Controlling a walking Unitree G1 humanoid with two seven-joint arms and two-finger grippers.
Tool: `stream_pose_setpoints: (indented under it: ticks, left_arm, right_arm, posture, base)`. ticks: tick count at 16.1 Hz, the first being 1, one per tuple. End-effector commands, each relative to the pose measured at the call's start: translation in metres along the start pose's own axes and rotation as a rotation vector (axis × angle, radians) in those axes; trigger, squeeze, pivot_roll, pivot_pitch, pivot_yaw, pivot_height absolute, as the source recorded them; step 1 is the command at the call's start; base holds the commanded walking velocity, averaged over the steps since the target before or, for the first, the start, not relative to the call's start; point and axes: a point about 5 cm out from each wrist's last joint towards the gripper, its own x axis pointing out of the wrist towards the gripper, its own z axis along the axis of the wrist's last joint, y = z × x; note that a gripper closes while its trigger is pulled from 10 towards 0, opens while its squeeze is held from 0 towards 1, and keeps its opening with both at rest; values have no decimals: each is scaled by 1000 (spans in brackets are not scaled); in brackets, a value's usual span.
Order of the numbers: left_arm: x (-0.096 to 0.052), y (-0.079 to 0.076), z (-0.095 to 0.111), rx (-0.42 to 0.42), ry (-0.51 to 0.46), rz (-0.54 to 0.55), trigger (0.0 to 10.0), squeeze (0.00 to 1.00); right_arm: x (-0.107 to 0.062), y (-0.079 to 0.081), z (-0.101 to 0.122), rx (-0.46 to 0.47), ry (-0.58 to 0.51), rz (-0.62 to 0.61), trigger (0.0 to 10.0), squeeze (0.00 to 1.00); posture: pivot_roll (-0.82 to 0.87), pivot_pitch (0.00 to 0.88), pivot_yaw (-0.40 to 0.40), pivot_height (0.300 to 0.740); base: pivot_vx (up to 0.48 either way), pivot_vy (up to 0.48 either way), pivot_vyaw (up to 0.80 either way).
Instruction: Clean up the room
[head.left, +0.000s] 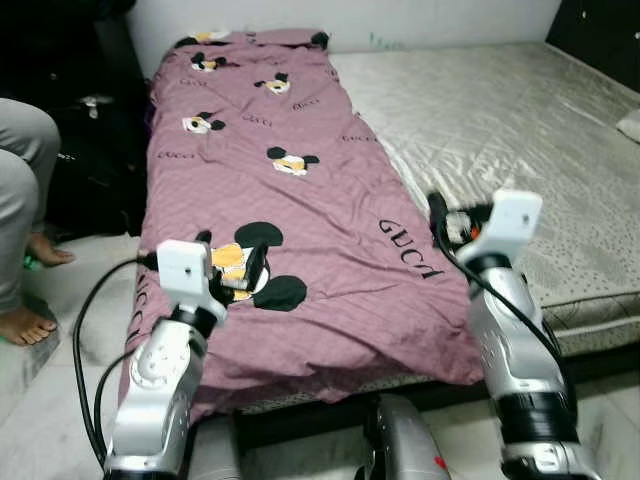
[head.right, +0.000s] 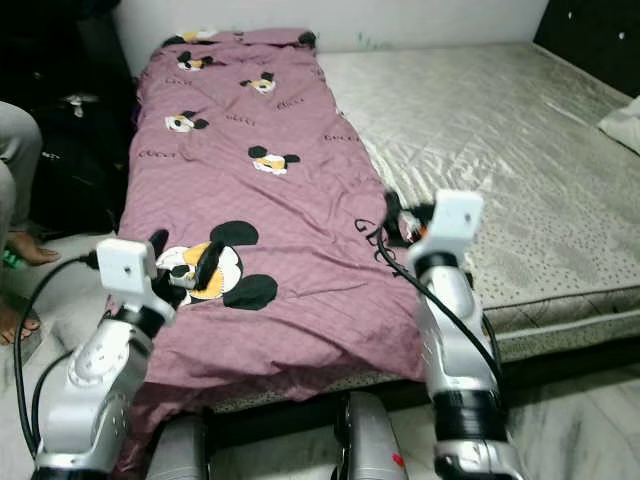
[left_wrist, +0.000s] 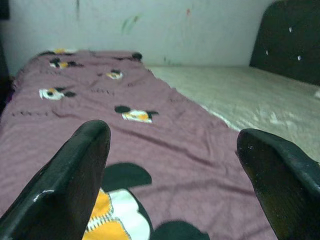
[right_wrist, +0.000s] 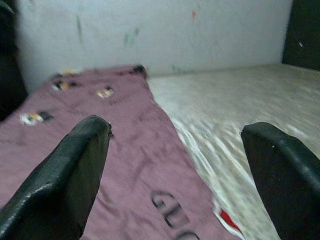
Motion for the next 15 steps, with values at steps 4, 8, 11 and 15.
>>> stream_pose_setpoints:
  ticks: [4, 8, 11, 15]
  left_arm:
    - [-1, 4, -9, -4, 33, 11, 10000, 0]
    - [1, -3, -16, -15, 44, -2, 10000, 0]
    - [3, -3, -17, -14, 43, -6, 10000, 0]
    - [4, 3, -35, 28, 153, 92, 10000, 0]
  right_arm:
    - [8, 3, 1, 26, -4, 0, 10000, 0]
    - [10, 4, 1, 25, -9, 11, 10000, 0]
    - [13, 4, 0, 21, -4, 15, 10000, 0]
    - [10, -4, -5, -1, 9, -16, 10000, 0]
  posture:
    - [30, 0, 4, 656]
    - [23, 0, -3, 706]
    - [26, 0, -11, 740]
    - [30, 0, -12, 740]
  base:
    - [0, 0, 0]
    - [0, 0, 0]
    - [0, 0, 0]
    - [0, 0, 0]
